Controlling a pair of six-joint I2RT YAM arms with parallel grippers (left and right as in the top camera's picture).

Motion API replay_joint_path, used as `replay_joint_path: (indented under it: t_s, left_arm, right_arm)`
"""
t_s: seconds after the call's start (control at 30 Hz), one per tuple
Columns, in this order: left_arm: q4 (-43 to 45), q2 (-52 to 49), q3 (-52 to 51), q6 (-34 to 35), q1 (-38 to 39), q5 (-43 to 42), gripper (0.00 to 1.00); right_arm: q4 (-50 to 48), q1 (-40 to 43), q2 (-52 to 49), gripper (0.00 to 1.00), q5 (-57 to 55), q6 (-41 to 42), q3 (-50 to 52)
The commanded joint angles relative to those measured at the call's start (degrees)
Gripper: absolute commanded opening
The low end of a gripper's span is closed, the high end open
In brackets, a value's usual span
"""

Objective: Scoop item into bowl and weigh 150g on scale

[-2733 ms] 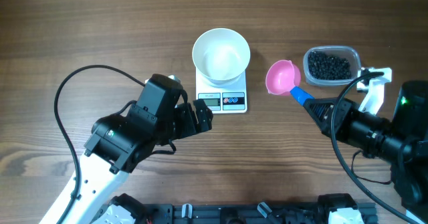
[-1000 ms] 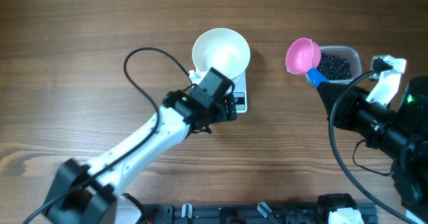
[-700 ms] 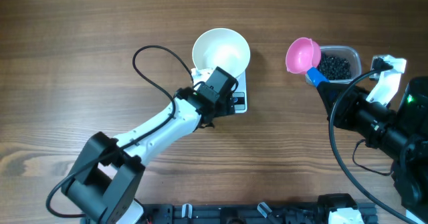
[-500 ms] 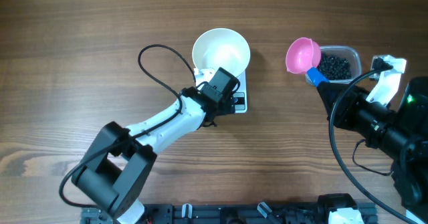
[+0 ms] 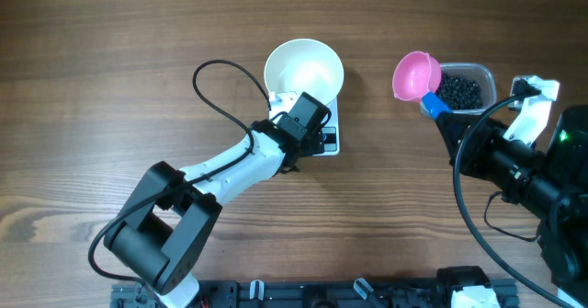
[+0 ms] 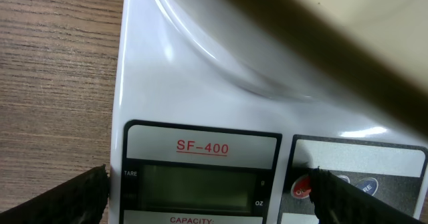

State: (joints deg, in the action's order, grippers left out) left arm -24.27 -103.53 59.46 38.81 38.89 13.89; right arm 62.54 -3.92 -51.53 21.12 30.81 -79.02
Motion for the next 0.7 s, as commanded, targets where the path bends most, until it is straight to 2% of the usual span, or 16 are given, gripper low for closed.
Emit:
replay_joint_path:
  t_s: [0.0, 0.67]
  left_arm:
    - [0.04, -0.90, -0.37, -0.94, -0.17, 1.36, 1.00]
    - [-2.58, -5.29, -0.37, -0.90, -0.17, 4.85, 1.00]
  right_arm:
    - [-0.37, 0.04, -0.07, 0.04, -0.35, 0.72, -0.96]
    - [-0.31, 0.04, -0.39, 0.04, -0.35, 0.70, -0.96]
